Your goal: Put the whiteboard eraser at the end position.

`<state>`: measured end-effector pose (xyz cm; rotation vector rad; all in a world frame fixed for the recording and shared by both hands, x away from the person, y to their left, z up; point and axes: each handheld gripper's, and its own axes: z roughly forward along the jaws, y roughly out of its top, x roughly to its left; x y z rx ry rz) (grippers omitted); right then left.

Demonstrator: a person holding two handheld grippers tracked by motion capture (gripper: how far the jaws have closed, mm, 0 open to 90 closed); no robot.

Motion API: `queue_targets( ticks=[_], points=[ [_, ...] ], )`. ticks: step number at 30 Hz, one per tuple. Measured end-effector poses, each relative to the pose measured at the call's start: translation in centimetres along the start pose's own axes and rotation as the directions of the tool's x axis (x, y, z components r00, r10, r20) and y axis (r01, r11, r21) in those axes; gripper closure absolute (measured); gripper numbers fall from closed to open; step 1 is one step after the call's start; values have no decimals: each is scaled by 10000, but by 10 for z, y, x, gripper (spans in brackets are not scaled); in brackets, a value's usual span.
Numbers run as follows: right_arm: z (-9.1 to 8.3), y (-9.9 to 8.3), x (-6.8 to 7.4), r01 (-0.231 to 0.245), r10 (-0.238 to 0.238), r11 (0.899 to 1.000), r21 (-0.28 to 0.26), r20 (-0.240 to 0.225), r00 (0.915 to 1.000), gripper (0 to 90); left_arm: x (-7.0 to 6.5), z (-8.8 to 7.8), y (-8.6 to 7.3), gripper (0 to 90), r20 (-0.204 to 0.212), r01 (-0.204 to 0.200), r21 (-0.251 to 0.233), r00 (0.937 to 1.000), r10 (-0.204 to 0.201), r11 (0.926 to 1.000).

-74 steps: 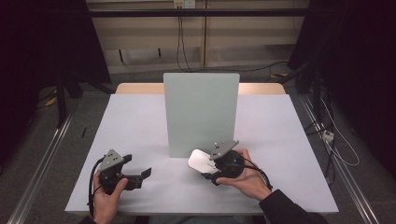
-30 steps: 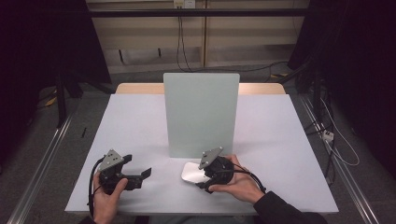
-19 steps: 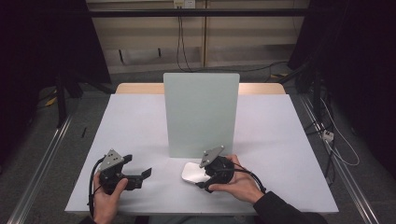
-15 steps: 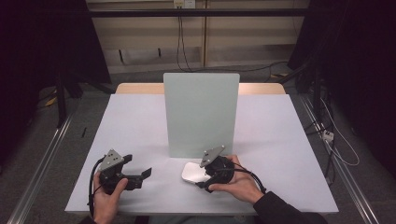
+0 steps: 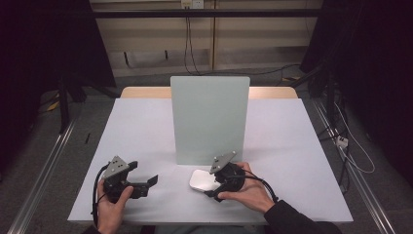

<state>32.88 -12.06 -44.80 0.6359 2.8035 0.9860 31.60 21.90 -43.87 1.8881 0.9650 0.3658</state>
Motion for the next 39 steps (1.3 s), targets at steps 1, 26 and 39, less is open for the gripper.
queue_targets(
  ticks=[1, 26, 39],
  points=[
    [0, 0, 0, -77, 77, 10000, 11, -17, 10000, 219, 0, 0, 0, 57, -4, -6, 32, 10000, 6, 10000],
    [-22, -1, -5, -1077, 1283, 9813, -1597, 1247, 9839, 74, -1, 2, 0, 57, 19, 119, 31, 9999, -119, 9999],
    [-35, -5, -7, -1666, 2257, 9526, -2544, 2243, 9480, 72, -2, 2, 0, 56, 100, -2, -55, 9999, 2, 10000]
  ],
)
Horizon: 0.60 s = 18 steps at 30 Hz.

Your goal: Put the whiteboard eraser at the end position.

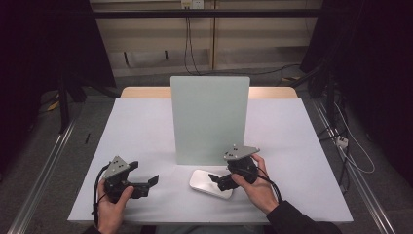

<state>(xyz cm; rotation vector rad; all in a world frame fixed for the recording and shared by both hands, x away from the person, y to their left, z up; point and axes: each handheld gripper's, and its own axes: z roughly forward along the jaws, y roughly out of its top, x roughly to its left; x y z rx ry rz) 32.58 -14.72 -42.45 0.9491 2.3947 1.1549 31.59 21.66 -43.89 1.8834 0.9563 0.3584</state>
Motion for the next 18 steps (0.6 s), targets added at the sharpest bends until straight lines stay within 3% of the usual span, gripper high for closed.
queue_targets(
  ticks=[2, 9, 18],
  points=[
    [-2, 0, -1, -129, 130, 9999, -26, 378, 9992, 75, 0, 1, 0, 57, 38, -36, 89, 10000, 36, 10000],
    [-14, -5, -8, -404, 439, 9981, -466, 782, 9960, 71, 1, 1, -1, 56, -40, 28, 123, 10000, -28, 9999],
    [-32, -23, -23, -1103, 1223, 9900, -876, 1458, 9817, 71, 3, -1, -1, 52, -32, 357, 101, 9994, -356, 9993]
  ],
)
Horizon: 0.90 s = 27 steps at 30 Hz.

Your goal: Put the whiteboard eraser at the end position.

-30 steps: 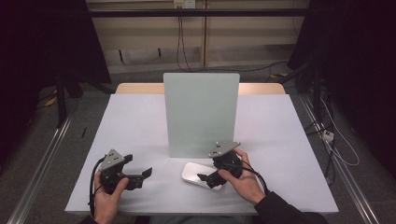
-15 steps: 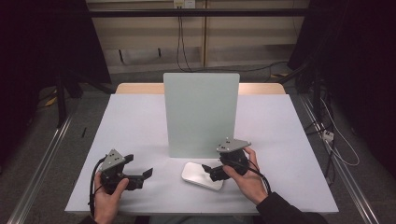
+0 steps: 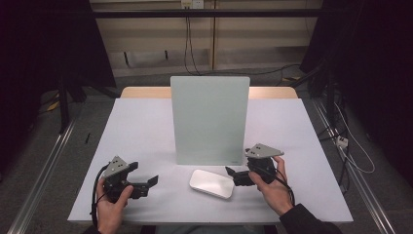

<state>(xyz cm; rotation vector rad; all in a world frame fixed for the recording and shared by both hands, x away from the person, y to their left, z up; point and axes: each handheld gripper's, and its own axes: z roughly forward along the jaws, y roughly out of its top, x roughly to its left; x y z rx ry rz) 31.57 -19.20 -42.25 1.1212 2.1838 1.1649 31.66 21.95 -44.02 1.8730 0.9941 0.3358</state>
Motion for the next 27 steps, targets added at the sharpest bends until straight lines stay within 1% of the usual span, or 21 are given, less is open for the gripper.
queue_targets(
  ticks=[4, 8, 9, 11, 17, 19, 24, 27],
  points=[
    [-7, -10, -11, -359, 359, 9994, -2, 274, 9990, 71, 0, 0, 0, 52, -43, 12, -77, 10000, -12, 10000],
    [-15, -18, -19, -689, 688, 9976, -1, 581, 9959, 74, 0, -1, 0, 53, -74, 23, -83, 10000, -24, 10000],
    [-17, -20, -22, -707, 707, 9975, -25, 655, 9953, 74, 0, -1, 0, 52, -78, 43, -101, 10000, -44, 9999],
    [-20, -23, -26, -824, 827, 9966, -73, 854, 9929, 75, 0, -1, 0, 52, -85, 40, -135, 10000, -41, 9999],
    [-29, -34, -38, -1274, 1284, 9917, -158, 1089, 9857, 75, 0, -1, 0, 53, -138, 55, -94, 9999, -56, 9999],
    [-31, -37, -41, -1309, 1325, 9912, -210, 1226, 9836, 75, 0, -1, 0, 53, -141, 52, -109, 9999, -53, 9999],
    [-36, -41, -46, -1385, 1419, 9898, -342, 1325, 9810, 77, 0, -2, 0, 53, -219, 50, -176, 9997, -54, 9998],
    [-40, -45, -52, -1436, 1470, 9891, -332, 1528, 9773, 80, 0, -2, 0, 52, -216, 108, -222, 9997, -113, 9997]
  ],
)
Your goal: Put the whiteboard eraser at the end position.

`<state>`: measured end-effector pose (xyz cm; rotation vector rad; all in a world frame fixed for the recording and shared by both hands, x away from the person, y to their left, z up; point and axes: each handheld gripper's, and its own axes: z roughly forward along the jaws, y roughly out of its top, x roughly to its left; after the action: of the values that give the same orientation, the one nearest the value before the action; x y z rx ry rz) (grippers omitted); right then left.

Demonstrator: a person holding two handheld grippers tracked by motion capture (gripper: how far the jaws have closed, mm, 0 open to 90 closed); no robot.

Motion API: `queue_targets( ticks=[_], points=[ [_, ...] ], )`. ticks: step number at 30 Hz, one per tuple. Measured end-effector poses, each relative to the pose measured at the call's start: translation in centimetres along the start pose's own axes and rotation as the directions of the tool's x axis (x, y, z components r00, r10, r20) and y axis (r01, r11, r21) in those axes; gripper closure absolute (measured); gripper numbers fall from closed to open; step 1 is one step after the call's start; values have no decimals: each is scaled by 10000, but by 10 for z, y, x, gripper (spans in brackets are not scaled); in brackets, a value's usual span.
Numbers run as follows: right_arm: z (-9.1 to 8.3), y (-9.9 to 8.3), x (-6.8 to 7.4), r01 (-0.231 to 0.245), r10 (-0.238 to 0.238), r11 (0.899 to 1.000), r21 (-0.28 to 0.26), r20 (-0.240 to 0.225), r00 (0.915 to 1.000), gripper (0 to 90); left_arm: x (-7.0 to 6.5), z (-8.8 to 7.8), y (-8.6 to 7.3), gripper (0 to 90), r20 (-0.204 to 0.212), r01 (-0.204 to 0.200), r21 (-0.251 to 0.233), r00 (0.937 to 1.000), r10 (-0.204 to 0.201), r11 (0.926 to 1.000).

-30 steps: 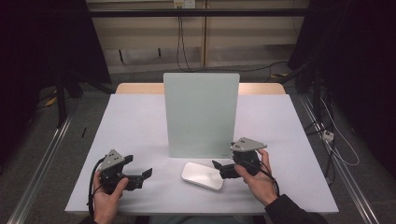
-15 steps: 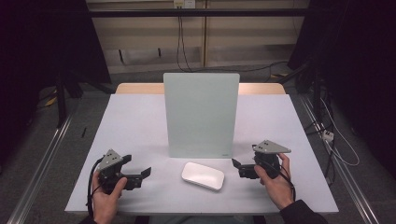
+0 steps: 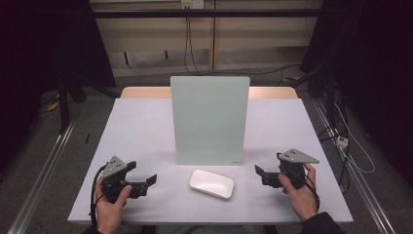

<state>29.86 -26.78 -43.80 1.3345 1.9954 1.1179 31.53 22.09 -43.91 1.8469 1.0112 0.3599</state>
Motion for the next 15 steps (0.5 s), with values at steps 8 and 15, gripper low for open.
queue_targets(
  ticks=[8, 15],
  points=[
    [-7, -9, -13, -156, 156, 9999, -29, 238, 9996, 80, 1, -2, 0, 53, -7, -54, 7, 10000, 54, 10000],
    [-12, -17, -21, -325, 330, 9994, -116, 418, 9986, 82, 0, -2, 0, 52, -76, -5, -77, 10000, 4, 10000]
  ],
)
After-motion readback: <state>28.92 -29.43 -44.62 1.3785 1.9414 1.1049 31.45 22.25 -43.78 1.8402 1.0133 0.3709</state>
